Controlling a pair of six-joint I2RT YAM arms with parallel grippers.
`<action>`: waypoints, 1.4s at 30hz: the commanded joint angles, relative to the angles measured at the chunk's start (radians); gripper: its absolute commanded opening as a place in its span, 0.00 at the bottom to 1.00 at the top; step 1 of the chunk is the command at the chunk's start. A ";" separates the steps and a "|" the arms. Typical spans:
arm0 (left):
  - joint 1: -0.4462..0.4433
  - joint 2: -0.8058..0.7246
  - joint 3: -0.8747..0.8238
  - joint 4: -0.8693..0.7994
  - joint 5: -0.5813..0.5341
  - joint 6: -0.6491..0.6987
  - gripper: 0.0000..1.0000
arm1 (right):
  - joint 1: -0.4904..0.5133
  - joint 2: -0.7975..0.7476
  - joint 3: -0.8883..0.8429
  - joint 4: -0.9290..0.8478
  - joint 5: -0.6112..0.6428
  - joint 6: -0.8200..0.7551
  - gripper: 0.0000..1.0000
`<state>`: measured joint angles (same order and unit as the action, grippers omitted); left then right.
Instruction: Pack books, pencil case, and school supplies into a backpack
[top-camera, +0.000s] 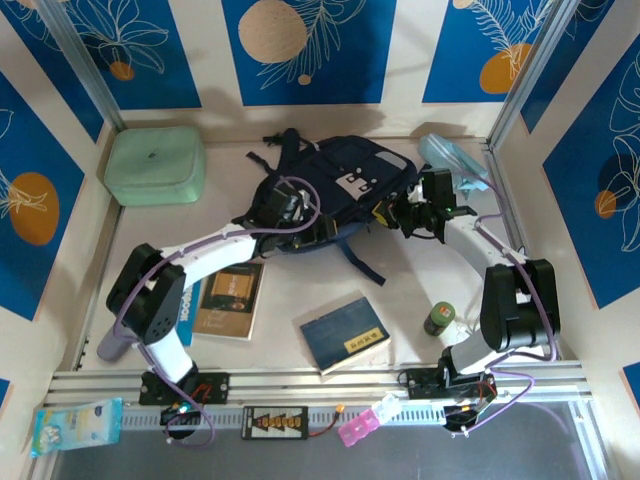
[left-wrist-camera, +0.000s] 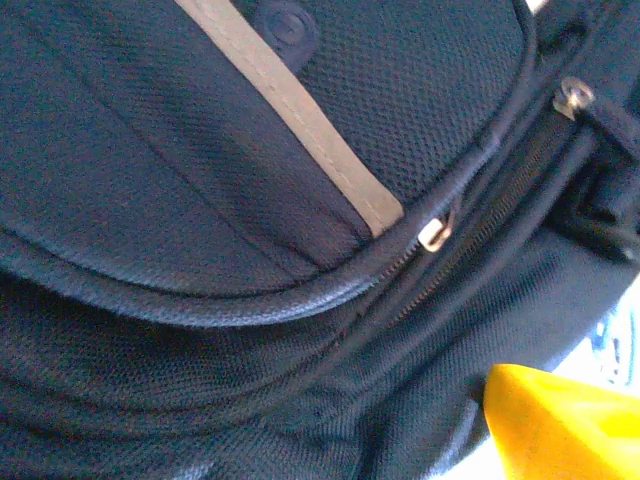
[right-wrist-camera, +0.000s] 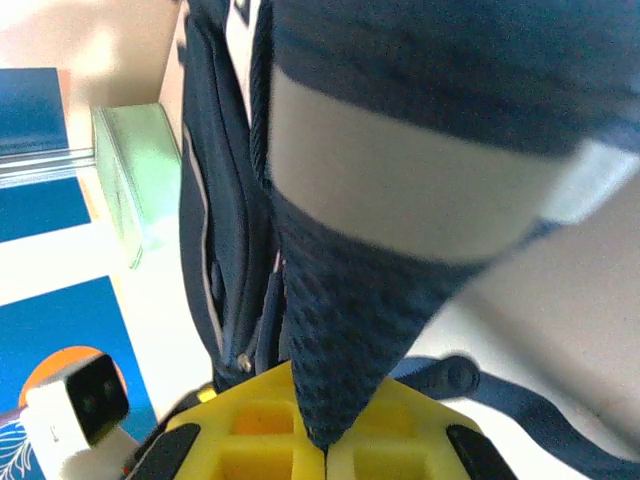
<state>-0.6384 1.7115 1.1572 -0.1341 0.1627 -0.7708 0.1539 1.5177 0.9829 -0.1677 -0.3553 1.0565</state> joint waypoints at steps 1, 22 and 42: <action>0.052 0.020 0.067 -0.053 -0.127 0.110 0.82 | 0.051 -0.052 -0.011 0.041 -0.061 0.073 0.00; -0.176 -0.281 0.036 -0.371 -0.335 0.090 1.00 | 0.213 0.082 0.162 0.157 0.060 0.286 0.00; -0.218 0.031 0.370 -0.411 -0.481 0.067 0.43 | 0.204 0.080 0.259 0.175 -0.089 0.352 0.00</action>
<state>-0.8631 1.7130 1.4780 -0.4797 -0.2546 -0.7216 0.3588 1.6096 1.1820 -0.0628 -0.3363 1.3727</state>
